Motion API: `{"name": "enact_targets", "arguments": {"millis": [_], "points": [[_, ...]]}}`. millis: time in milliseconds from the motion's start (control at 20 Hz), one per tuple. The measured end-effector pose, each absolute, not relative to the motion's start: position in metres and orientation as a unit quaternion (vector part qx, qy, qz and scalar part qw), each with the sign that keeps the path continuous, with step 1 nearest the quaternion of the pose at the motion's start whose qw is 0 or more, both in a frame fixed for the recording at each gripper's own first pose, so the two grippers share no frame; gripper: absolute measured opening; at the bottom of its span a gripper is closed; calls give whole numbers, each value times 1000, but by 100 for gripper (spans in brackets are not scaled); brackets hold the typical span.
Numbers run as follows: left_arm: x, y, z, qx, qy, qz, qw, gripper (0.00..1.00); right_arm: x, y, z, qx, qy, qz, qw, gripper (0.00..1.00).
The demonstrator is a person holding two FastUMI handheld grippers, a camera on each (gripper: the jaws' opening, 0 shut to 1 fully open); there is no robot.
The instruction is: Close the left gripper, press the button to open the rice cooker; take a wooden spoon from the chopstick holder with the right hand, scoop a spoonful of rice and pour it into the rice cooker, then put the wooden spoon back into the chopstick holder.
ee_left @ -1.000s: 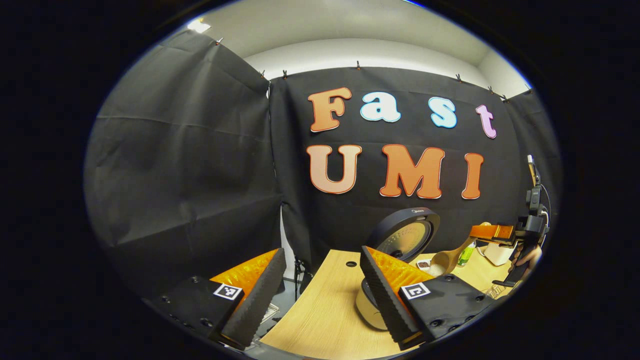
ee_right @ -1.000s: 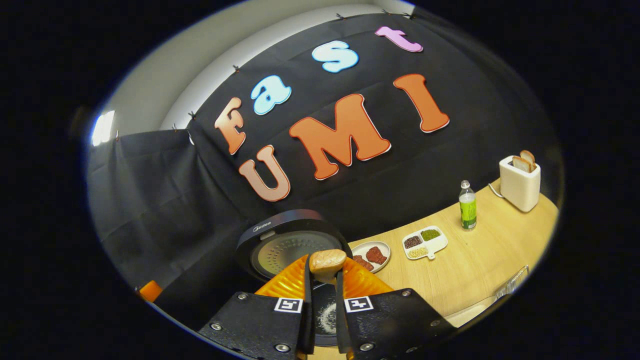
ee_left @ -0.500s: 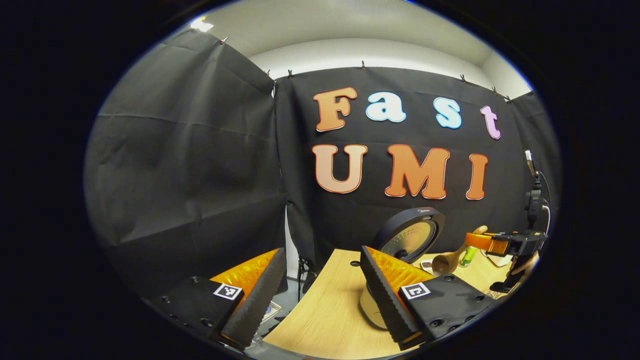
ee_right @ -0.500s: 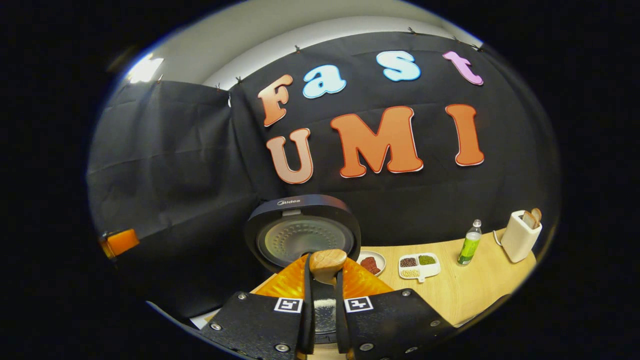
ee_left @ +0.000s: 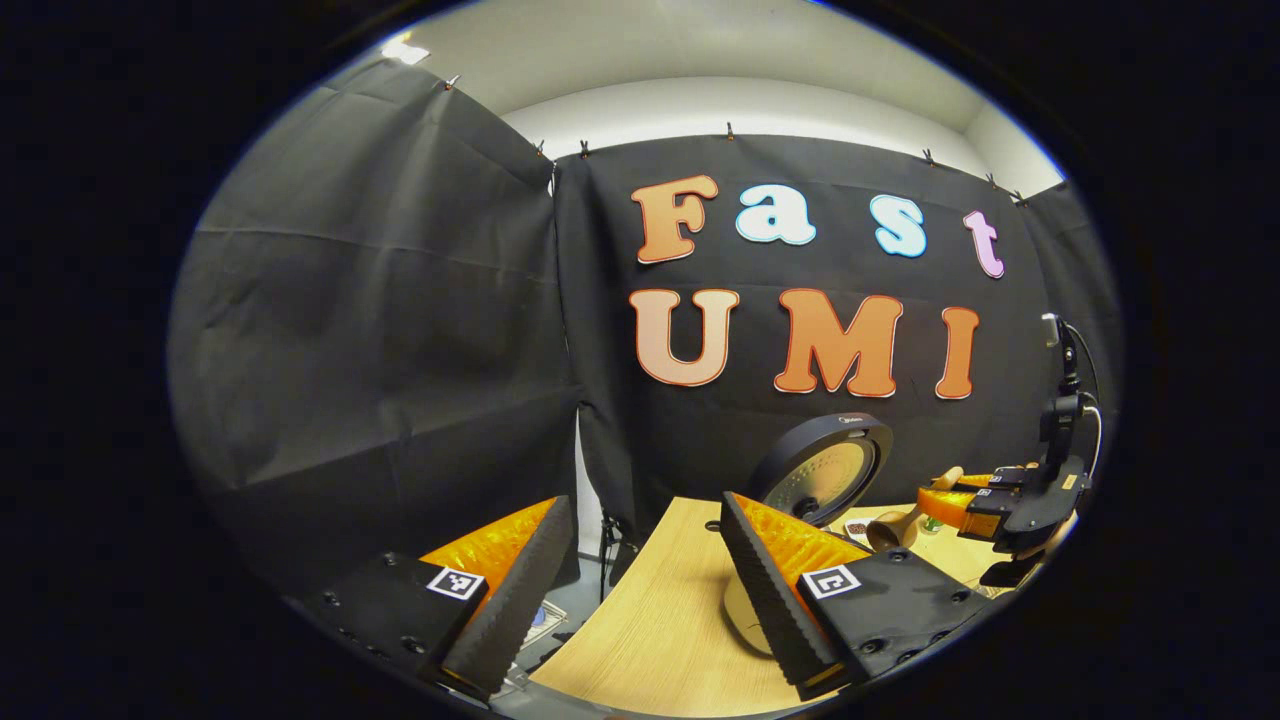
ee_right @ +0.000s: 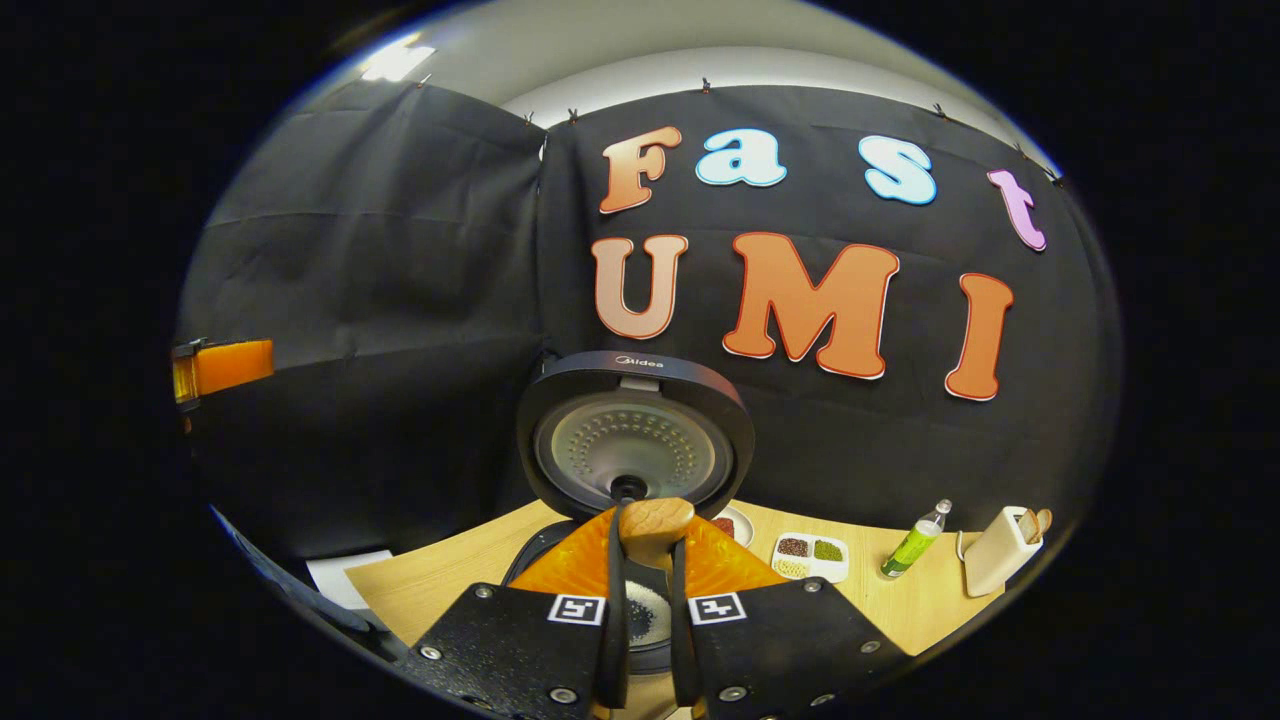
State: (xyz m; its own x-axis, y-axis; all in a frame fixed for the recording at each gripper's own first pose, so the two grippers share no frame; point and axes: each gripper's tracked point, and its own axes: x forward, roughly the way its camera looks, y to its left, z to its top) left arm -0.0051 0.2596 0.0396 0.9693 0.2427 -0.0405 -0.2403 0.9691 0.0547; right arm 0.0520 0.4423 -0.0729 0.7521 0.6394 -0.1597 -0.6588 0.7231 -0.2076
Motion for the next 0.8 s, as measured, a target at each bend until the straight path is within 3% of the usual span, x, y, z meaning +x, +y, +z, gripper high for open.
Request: {"name": "enact_targets", "arguments": {"millis": [300, 800], "points": [[-8, 259, 42, 28, 23, 122, 992, 97, 53, 438, -75, -94, 53, 350, 930, 16], [-22, 251, 57, 24, 10, 113, 993, 99, 51, 386, -28, 36, 73, 334, 939, 16]]}}
